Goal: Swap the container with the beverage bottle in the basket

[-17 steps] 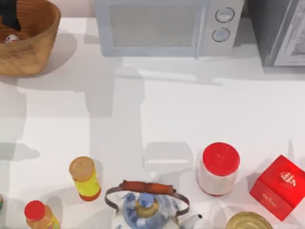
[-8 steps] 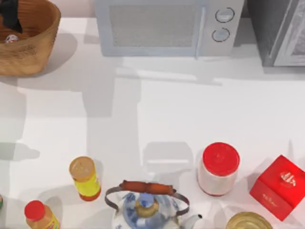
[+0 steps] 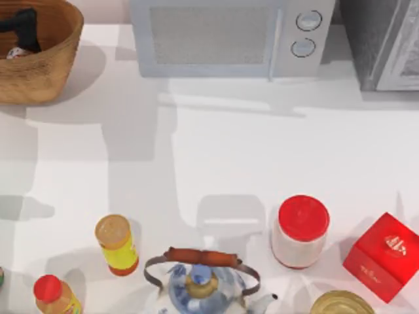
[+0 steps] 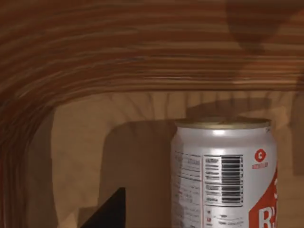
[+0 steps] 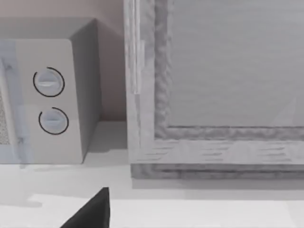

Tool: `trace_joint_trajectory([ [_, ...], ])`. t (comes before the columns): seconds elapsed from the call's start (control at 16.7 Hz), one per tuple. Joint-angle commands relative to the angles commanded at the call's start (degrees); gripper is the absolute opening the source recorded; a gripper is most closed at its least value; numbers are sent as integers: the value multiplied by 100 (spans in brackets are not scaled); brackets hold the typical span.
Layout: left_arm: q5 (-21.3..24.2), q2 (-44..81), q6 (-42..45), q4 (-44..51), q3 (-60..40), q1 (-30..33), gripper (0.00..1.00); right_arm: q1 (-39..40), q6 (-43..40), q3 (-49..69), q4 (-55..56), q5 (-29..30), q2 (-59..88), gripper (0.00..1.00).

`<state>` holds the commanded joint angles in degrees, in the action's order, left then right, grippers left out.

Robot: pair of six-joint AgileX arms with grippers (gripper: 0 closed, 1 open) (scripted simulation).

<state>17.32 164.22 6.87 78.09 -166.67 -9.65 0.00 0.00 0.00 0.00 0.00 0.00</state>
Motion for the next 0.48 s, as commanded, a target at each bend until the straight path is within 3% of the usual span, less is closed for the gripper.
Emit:
trace_joint_trajectory([
  [0.48, -11, 234, -59, -287, 36, 59, 100, 0, 0, 0, 0, 0, 0, 100],
])
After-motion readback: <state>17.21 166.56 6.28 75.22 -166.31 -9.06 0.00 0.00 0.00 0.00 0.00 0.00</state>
